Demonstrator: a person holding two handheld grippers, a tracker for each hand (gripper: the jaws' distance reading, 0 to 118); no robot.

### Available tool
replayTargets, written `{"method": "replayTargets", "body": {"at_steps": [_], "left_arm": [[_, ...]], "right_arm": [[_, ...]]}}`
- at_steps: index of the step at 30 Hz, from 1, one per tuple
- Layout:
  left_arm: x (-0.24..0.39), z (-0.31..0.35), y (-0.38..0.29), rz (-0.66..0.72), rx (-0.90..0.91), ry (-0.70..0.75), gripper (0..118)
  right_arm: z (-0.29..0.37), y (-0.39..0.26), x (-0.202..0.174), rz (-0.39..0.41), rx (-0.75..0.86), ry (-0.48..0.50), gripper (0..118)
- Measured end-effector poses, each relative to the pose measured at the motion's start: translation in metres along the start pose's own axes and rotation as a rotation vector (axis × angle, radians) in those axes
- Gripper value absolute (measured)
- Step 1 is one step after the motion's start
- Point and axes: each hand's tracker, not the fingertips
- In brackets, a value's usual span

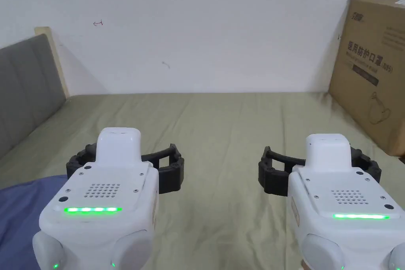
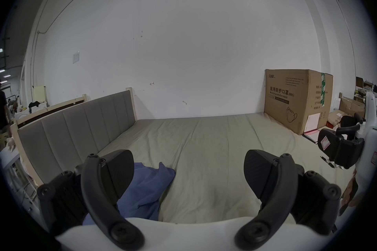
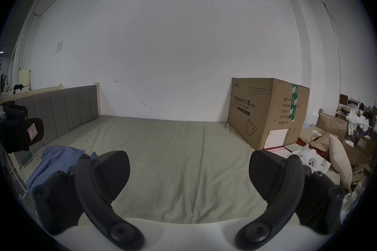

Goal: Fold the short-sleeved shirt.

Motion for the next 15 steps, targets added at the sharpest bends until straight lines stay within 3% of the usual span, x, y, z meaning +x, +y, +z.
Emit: {"method": "replayTargets", "body": {"at_steps": [9,11,13,15], "left_arm": [[0.000,0.000,-0.002,0.011,-0.002,-0.002,111],[-0.004,0.000,-0.005,0.106,0.012,-0.034,111],[-0.013,-0.003,-0.012,0.285,0.021,-0.095,111],[-0.026,-0.012,-0.028,0.558,-0.025,-0.168,111]], "right_arm": [[-0.001,0.002,-0.003,0.027,-0.010,-0.031,116],[0.002,0.008,-0.013,0.157,0.053,-0.079,116],[0.004,0.010,-0.032,0.390,0.100,-0.172,116],[0.002,0.001,-0.056,0.699,0.152,-0.236,116]]}}
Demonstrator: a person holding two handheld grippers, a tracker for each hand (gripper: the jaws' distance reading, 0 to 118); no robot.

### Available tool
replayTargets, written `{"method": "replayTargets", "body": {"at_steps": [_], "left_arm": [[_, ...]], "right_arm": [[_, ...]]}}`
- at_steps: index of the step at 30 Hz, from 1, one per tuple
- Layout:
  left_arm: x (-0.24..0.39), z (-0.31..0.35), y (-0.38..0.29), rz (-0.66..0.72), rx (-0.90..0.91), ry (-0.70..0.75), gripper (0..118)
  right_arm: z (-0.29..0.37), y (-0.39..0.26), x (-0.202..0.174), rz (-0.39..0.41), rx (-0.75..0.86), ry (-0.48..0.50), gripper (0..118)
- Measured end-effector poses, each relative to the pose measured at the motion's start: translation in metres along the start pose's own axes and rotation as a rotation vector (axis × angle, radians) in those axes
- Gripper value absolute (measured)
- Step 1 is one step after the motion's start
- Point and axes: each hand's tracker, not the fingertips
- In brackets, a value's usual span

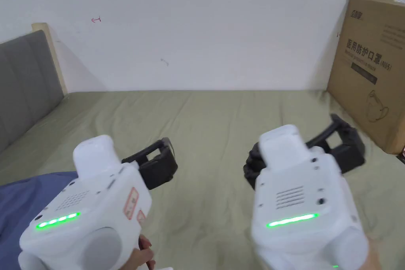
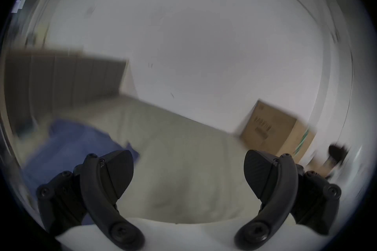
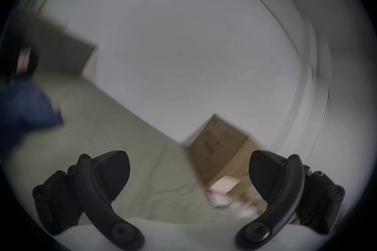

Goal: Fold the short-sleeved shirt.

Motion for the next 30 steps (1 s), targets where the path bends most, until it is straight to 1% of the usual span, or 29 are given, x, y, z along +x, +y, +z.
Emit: {"method": "replayTargets", "body": {"at_steps": [1,2,3,4,5,6,7,8,11,13,14,15,16,17,18,19,21,22,25,26,27,28,29,30], "left_arm": [[-0.011,-0.003,-0.004,0.117,-0.011,-0.040,111],[-0.024,-0.007,-0.012,0.269,-0.017,-0.078,111],[-0.037,-0.011,-0.020,0.396,-0.039,-0.093,111],[-0.045,-0.014,-0.026,0.492,-0.050,-0.087,111],[-0.049,-0.015,-0.030,0.528,-0.068,-0.037,111],[-0.050,-0.015,-0.032,0.495,-0.081,-0.010,111],[-0.047,-0.016,-0.029,0.414,-0.073,0.013,111],[-0.044,-0.015,-0.025,0.342,-0.072,0.038,111],[-0.014,-0.011,-0.002,0.065,-0.032,0.122,111],[0.010,-0.008,0.011,-0.134,0.011,0.157,111],[0.025,-0.006,0.012,-0.270,0.048,0.158,111],[0.038,-0.002,0.011,-0.418,0.082,0.163,111],[0.050,0.001,0.007,-0.585,0.117,0.172,111],[0.058,0.003,0.001,-0.698,0.139,0.177,112],[0.063,0.003,-0.008,-0.801,0.148,0.192,112],[0.068,0.002,-0.014,-0.854,0.149,0.212,112],[0.068,0.001,-0.019,-0.791,0.132,0.202,112],[0.064,0.000,-0.017,-0.745,0.100,0.162,112],[0.061,-0.002,-0.013,-0.620,0.071,0.126,112],[0.057,-0.002,-0.009,-0.600,0.070,0.125,112],[0.058,-0.002,-0.008,-0.608,0.076,0.139,112],[0.058,-0.002,-0.008,-0.605,0.078,0.142,111],[0.057,-0.001,-0.008,-0.602,0.079,0.141,108],[0.055,0.000,-0.006,-0.595,0.076,0.133,97]], "right_arm": [[0.003,0.001,-0.009,0.115,0.028,-0.005,116],[0.008,-0.001,-0.019,0.245,0.075,0.004,116],[0.012,-0.003,-0.029,0.366,0.112,0.002,116],[0.013,-0.005,-0.036,0.408,0.118,-0.009,116],[0.012,-0.006,-0.041,0.399,0.108,0.000,116],[0.011,-0.004,-0.039,0.347,0.087,0.038,116],[0.009,-0.001,-0.035,0.247,0.039,0.101,116],[0.005,0.001,-0.027,0.172,0.001,0.130,116],[-0.007,0.006,0.000,-0.120,-0.056,0.144,116],[-0.016,0.001,0.025,-0.438,-0.124,0.227,116],[-0.021,-0.007,0.036,-0.602,-0.164,0.279,116],[-0.024,-0.018,0.041,-0.737,-0.177,0.315,116],[-0.025,-0.031,0.043,-0.813,-0.201,0.297,116],[-0.025,-0.040,0.042,-0.840,-0.220,0.276,116],[-0.025,-0.048,0.038,-0.830,-0.241,0.241,116],[-0.023,-0.054,0.035,-0.819,-0.255,0.235,116],[-0.017,-0.060,0.032,-0.822,-0.232,0.235,116],[-0.014,-0.058,0.033,-0.817,-0.231,0.225,116],[-0.012,-0.046,0.039,-0.810,-0.204,0.194,116],[-0.012,-0.042,0.041,-0.805,-0.198,0.165,116],[-0.013,-0.040,0.043,-0.794,-0.186,0.143,116],[-0.013,-0.036,0.044,-0.778,-0.183,0.137,116],[-0.013,-0.033,0.046,-0.756,-0.184,0.127,115],[-0.012,-0.033,0.046,-0.736,-0.172,0.126,113]]}}
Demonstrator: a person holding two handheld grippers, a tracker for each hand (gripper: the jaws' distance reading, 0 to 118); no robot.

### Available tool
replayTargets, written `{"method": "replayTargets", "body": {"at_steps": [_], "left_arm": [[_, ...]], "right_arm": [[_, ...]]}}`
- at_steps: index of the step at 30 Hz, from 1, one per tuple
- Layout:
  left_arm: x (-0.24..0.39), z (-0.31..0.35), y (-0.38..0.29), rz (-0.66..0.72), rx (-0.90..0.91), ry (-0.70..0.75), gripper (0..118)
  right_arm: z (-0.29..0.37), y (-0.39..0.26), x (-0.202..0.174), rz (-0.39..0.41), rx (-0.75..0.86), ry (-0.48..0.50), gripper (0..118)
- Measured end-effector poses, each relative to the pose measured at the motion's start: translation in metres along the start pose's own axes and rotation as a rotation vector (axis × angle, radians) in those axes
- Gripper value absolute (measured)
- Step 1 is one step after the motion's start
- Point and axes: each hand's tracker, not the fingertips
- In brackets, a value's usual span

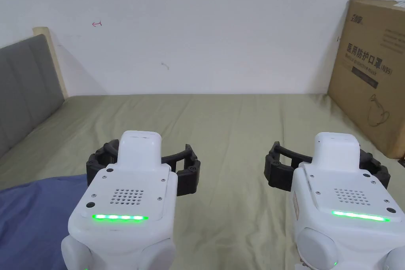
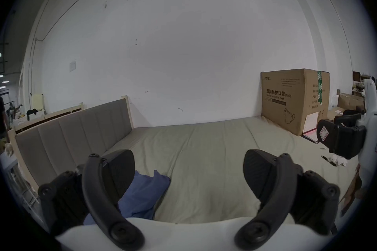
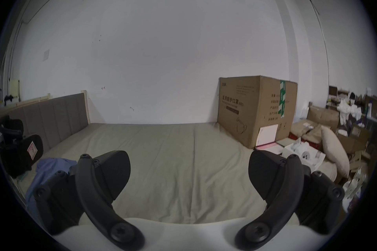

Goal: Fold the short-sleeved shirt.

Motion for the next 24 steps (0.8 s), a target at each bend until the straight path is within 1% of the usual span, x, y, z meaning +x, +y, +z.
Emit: {"method": "replayTargets", "body": {"at_steps": [1,3,4,5,6,7,8,9,10,12,17,20,21,23,24], "left_arm": [[0.000,0.000,0.001,0.012,-0.010,-0.012,80],[-0.001,0.000,-0.001,0.043,-0.021,-0.025,62],[-0.001,-0.001,-0.002,0.047,-0.024,-0.021,51],[0.000,-0.004,-0.005,0.043,-0.025,-0.010,20],[0.002,-0.004,-0.007,0.017,-0.022,0.027,1],[0.003,-0.004,-0.008,-0.003,-0.029,0.028,0],[0.003,-0.005,-0.009,-0.017,-0.028,0.010,0],[0.002,-0.005,-0.009,-0.011,-0.031,0.002,0],[0.001,-0.007,-0.009,0.006,-0.043,-0.007,0],[-0.001,-0.010,-0.008,0.032,-0.054,-0.012,0],[-0.009,-0.013,-0.005,0.054,-0.051,0.011,0],[-0.023,-0.010,-0.001,0.062,-0.052,0.044,0],[-0.031,-0.008,0.000,0.067,-0.057,0.058,0],[-0.048,-0.002,0.000,0.064,-0.057,0.127,0],[-0.058,0.003,-0.001,0.062,-0.063,0.166,0]], "right_arm": [[0.002,-0.001,0.000,0.021,0.010,0.009,106],[0.004,-0.002,-0.004,0.063,0.015,0.009,88],[0.004,-0.003,-0.006,0.068,0.013,0.005,78],[0.002,-0.004,-0.007,0.066,-0.003,-0.003,42],[-0.001,-0.007,-0.007,0.060,-0.014,-0.006,12],[-0.001,-0.009,-0.006,0.047,-0.018,-0.011,12],[-0.001,-0.010,-0.004,0.036,-0.034,0.012,12],[-0.002,-0.010,-0.001,0.030,-0.039,0.028,9],[-0.002,-0.011,0.000,0.023,-0.029,0.020,6],[-0.004,-0.008,0.002,0.015,-0.040,0.033,4],[-0.004,-0.003,-0.004,0.040,-0.023,0.026,2],[-0.008,0.002,-0.017,0.053,-0.014,0.066,2],[-0.010,0.004,-0.025,0.064,-0.022,0.118,2],[-0.013,0.006,-0.043,0.063,-0.019,0.161,2],[-0.014,0.007,-0.055,0.070,-0.023,0.216,2]]}}
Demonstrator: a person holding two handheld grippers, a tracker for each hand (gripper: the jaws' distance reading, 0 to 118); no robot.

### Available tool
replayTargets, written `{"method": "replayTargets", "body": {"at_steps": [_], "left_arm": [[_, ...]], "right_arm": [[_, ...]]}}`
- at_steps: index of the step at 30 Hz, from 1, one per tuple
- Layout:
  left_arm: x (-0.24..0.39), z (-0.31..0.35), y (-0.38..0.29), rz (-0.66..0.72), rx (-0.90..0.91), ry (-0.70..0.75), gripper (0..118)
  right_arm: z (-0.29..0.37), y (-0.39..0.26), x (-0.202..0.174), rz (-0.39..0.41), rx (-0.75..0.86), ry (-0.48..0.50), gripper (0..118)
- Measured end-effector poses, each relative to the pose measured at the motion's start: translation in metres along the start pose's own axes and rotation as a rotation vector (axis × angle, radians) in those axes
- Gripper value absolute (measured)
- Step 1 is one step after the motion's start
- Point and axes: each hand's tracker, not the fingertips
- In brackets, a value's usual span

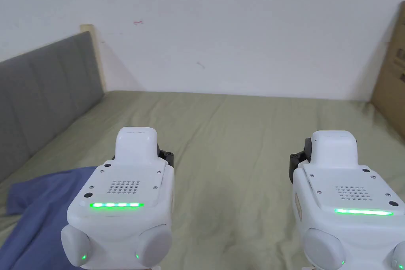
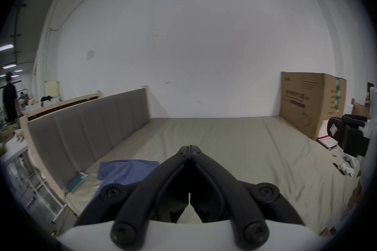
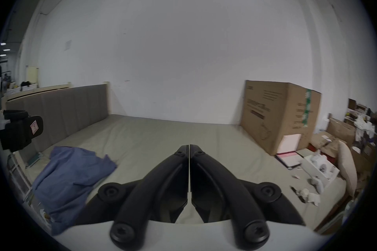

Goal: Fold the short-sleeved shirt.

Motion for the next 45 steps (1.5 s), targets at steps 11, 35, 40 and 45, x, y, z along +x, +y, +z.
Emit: {"method": "replayTargets", "body": {"at_steps": [11,35,40,45], "left_arm": [[-0.111,0.038,-0.006,0.049,-0.037,0.321,0],[-0.139,-0.196,-0.161,0.191,-0.705,0.085,117],[-0.111,-0.229,-0.188,0.138,-0.791,0.029,116],[-0.104,-0.239,-0.207,0.176,-0.870,0.038,75]], "right_arm": [[-0.011,0.007,-0.118,0.024,-0.021,0.353,2],[-0.096,-0.052,-0.140,0.067,-0.273,0.341,2],[-0.114,-0.067,-0.132,0.065,-0.329,0.307,2],[-0.122,-0.078,-0.122,0.055,-0.380,0.286,2]]}}
